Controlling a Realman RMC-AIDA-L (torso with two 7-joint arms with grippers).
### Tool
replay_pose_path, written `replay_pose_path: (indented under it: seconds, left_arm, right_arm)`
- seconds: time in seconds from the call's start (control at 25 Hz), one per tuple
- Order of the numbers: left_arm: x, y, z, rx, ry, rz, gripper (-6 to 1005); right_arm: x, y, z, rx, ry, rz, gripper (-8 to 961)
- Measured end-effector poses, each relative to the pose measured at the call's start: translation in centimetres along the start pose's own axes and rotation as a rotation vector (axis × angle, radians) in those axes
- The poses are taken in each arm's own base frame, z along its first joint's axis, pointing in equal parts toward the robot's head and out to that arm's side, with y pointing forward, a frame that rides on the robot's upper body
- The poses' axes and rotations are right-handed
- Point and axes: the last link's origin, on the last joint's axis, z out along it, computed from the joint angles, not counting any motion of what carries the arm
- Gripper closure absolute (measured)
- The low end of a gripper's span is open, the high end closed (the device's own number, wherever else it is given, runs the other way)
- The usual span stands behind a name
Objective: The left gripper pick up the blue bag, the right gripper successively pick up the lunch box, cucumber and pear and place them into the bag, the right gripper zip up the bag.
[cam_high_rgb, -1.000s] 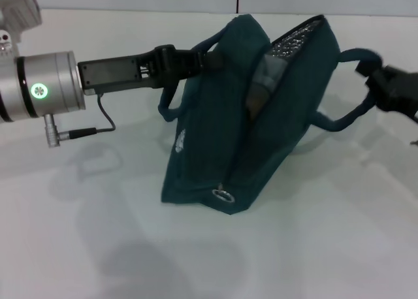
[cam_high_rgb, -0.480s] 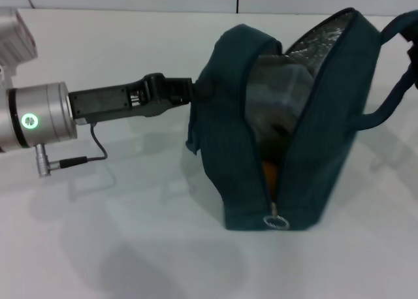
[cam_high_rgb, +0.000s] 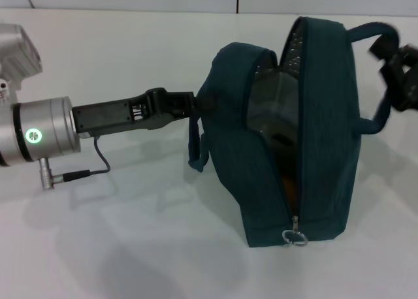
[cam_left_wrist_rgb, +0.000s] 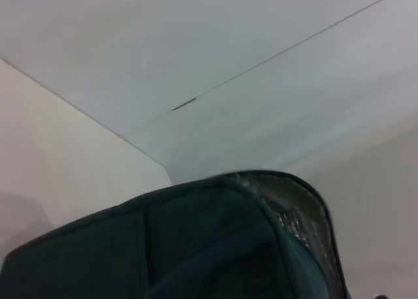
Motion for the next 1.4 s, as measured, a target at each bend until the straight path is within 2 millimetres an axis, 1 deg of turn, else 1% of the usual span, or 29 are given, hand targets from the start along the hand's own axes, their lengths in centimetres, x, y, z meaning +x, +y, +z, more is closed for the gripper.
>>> replay_pose_path:
  seconds: [0.16, 0.24, 0.32, 0.52, 0.72, 0.84, 0.92, 1.08, 1.16, 1.28, 1.4]
  left_arm:
    - [0.0, 0.0, 0.0, 0.0, 0.001, 0.011, 937]
    - [-0.1, 0.0, 0.0, 0.0, 0.002, 0.015, 937]
    - [-0.1, -0.1, 0.0, 0.0, 0.002, 0.019, 937]
    - [0.0, -0.1, 0.0, 0.003, 0.001, 0.036, 937]
    - [-0.1, -0.1, 0.0, 0.004, 0.001, 0.048, 937]
    - [-0.1, -0.1, 0.0, 0.004, 0.004, 0.057, 937]
    - [-0.1, -0.1, 0.0, 0.004, 0.006, 0.058, 937]
    - [0.1, -0.2, 0.1, 0.009, 0.01, 0.062, 937]
    - [0.3, -0.2, 0.2, 0.012, 0.015, 0.066, 937]
    - [0.5, -0.2, 0.1, 0.014, 0.033, 0.075, 937]
    - [0.6, -0.3, 0.0, 0.017, 0.04, 0.075, 937]
  right_arm:
    - [0.9, 0.9, -0.2, -0.053, 0.062, 0.079, 919]
    - [1.1, 1.3, -0.8, -0.072, 0.071, 0.104, 915]
    - [0.9, 1.5, -1.3, -0.092, 0.067, 0.12, 910]
    - [-0.6, 2.1, -2.6, -0.2, 0.033, 0.161, 898]
    - [-2.4, 3.3, -4.1, -0.314, -0.065, 0.131, 726]
    - [-3.4, 4.4, -4.5, -0.45, -0.088, 0.126, 651]
    - [-3.6, 5.0, -4.4, -0.542, -0.071, 0.132, 602]
    - [-3.0, 6.2, -3.7, -0.702, 0.027, 0.158, 502]
    - [-2.6, 6.5, -3.7, -0.746, 0.079, 0.17, 452]
    - [-1.8, 6.8, -3.7, -0.765, 0.148, 0.188, 377]
    - [-0.8, 6.6, -3.9, -0.742, 0.234, 0.217, 387]
